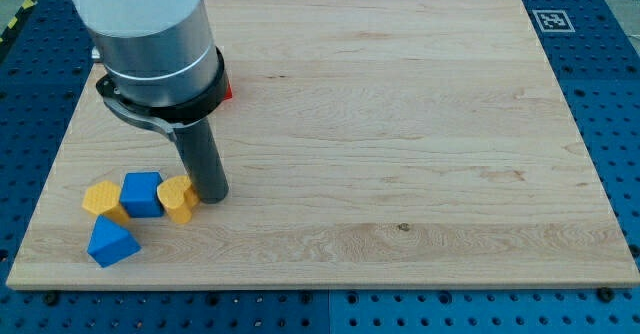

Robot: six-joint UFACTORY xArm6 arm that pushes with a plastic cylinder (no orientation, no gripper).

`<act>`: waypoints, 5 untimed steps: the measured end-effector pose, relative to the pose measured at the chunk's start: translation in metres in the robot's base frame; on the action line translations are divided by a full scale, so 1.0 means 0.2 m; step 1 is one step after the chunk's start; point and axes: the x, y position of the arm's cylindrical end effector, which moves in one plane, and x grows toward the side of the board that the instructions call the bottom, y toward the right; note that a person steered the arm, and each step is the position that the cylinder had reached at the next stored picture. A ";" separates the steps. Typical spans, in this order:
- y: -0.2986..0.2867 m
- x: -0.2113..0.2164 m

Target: Move the yellow heart to the right top of the blue triangle

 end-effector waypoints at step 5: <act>-0.02 -0.05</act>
